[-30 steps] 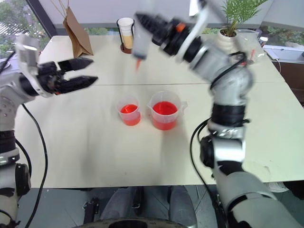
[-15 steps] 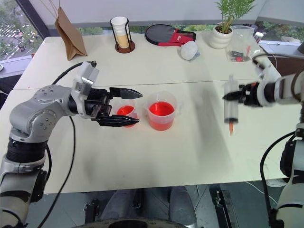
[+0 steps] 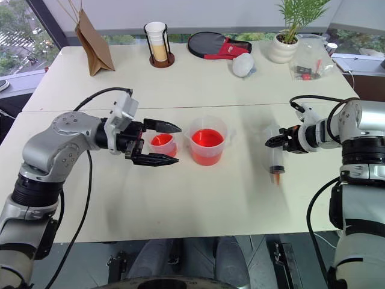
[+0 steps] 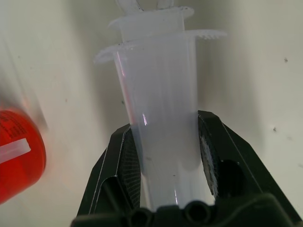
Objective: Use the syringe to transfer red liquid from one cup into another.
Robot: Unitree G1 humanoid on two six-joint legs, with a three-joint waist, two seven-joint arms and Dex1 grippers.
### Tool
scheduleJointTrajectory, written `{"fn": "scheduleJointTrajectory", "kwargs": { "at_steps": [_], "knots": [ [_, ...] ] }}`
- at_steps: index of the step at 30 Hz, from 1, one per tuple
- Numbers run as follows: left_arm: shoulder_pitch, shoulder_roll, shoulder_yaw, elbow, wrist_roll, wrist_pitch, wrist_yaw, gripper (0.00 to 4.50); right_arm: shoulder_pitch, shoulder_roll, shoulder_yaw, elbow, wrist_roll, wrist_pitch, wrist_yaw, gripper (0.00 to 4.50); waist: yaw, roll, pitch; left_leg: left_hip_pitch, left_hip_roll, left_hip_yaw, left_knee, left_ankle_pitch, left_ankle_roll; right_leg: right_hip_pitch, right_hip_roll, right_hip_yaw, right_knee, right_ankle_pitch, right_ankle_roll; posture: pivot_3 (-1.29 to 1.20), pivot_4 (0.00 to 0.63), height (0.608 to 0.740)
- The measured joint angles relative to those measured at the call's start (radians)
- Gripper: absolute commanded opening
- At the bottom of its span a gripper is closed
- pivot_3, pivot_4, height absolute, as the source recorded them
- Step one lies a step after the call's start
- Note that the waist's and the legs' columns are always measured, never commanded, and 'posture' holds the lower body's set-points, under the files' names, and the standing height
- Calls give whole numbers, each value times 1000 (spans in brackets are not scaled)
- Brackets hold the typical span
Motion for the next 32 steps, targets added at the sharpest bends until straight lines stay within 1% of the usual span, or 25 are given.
{"fn": "scheduleJointTrajectory", "kwargs": {
  "at_steps": [2, 3, 5, 6, 7, 10, 12, 16, 17, 18, 19, 21, 22, 24, 26, 27, 28, 30, 32],
  "knots": [
    [0, 8, -1, 2, 22, -17, 3, 4311, 0, 5, 1, 2, -13, -7, 3, 2392, 0, 0, 0, 0, 0, 0, 0, 0, 0, 0, 0, 0, 0, 0, 0, 0, 150, 740],
    [0, 10, -1, 2, 25, -20, 3, 4311, 0, 5, 7, 2, -24, -12, 1, 2770, 1, 0, 0, 0, 0, 0, 1, 0, 0, 0, 0, 0, 0, 0, 0, 0, 150, 740],
    [0, 10, -1, 2, 28, -22, 4, 4311, -1, 7, 11, -2, -33, -16, 5, 3813, 1, 0, 0, 0, 0, 0, 1, 0, 0, 1, 0, 0, 0, 0, 0, 0, 150, 740],
    [0, 11, -1, 2, 33, -24, 4, 4311, -2, 7, 11, -9, -35, -18, 7, 4258, 1, -1, 0, 0, 0, 0, 1, 0, 0, 1, 0, 0, 0, 0, 0, 0, 150, 740],
    [1, 12, -2, 2, 40, -27, 5, 4311, -3, 8, 11, -12, -38, -23, 9, 4463, 1, -1, 0, 0, 0, 0, 2, 0, 0, 1, 0, 0, 0, 0, 0, 0, 150, 740],
    [10, 13, 1, 2, 46, -34, 17, 4311, -4, 7, 10, -13, -64, -56, 5, 4463, 1, 0, 0, 0, 0, 0, 4, -1, 1, 2, 0, 0, 1, 0, 0, 0, 150, 740],
    [18, 14, 21, 10, 40, -30, 34, 4311, -19, -6, -17, -32, -59, -61, 16, 4463, 0, 0, 0, 0, 0, 0, 4, -1, 1, 1, 0, 0, 1, 0, 0, 0, 150, 740],
    [61, 54, 120, 55, 29, -13, 74, 4311, -44, -132, -119, -216, -10, -81, 89, 4463, 0, 1, 0, -1, 2, -1, 3, -2, 3, 0, 1, 0, 1, 0, 0, 0, 150, 740],
    [76, 53, 153, 65, 13, -4, 86, 4311, -12, -154, -155, -275, -4, -115, 107, 4463, 0, 0, -1, -1, 2, -2, 3, -3, 4, 0, 2, -1, 1, 0, 0, 0, 150, 740],
    [91, 50, 185, 75, -7, 8, 101, 4311, 64, -178, -190, -357, 1, -176, 138, 4463, 2, -2, -1, -1, 2, -2, 3, -3, 5, 1, 2, -1, 0, 0, 0, 0, 150, 740],
    [115, 51, 227, 92, -25, 12, 118, 4311, 187, -204, -242, -464, 4, -283, 196, 4463, 6, -4, -3, -1, 2, -4, 4, -5, 7, 2, 2, -2, 0, 0, 0, 0, 150, 740],
    [189, 83, 292, 121, -26, 24, 142, 4311, 436, -201, -340, -602, -4, -481, 294, 4463, 6, -5, -3, 2, 3, -3, 4, -6, 9, 5, 3, -1, 0, 0, 1, 0, 150, 740],
    [234, 103, 316, 124, -27, 34, 146, 4311, 536, -179, -385, -630, -9, -562, 326, 4463, 5, -5, -3, 2, 3, -2, 5, -6, 9, 6, 2, -1, 0, 0, 1, 0, 150, 740],
    [302, 130, 353, 120, -41, 64, 151, 4311, 682, -150, -442, -629, -27, -684, 367, 4463, 2, -4, -3, 5, 2, 0, 7, -6, 9, 9, 1, -1, -1, 0, 1, 0, 150, 740],
    [352, 156, 387, 105, -56, 93, 158, 4311, 755, -144, -471, -587, -47, -764, 392, 4463, 0, -4, -3, 11, 2, 1, 9, -6, 8, 15, -1, 0, -1, 0, 1, 0, 150, 740],
    [374, 171, 405, 96, -64, 101, 162, 4311, 763, -138, -478, -565, -51, -794, 399, 4463, -2, -4, -2, 16, 2, 2, 8, -7, 8, 19, -4, 0, -2, 0, 0, 0, 150, 740],
    [402, 183, 428, 79, -69, 112, 165, 4311, 761, -124, -493, -542, -50, -822, 400, 4463, -3, -4, -3, 19, 2, 2, 8, -7, 8, 23, -5, 0, -3, -2, -3, 0, 150, 740],
    [478, 199, 476, 34, -80, 127, 178, 4311, 749, -104, -504, -492, -53, -870, 390, 4463, -8, -3, -4, 22, 2, 3, 7, -7, 8, 25, -7, 2, -3, -2, -4, 0, 150, 740],
    [538, 198, 489, 19, -90, 145, 189, 4311, 734, -86, -491, -445, -64, -898, 366, 4463, -6, -2, -5, 23, 2, 3, 6, -8, 7, 24, -7, 2, -3, -2, -4, 0, 150, 740]
  ]
}}
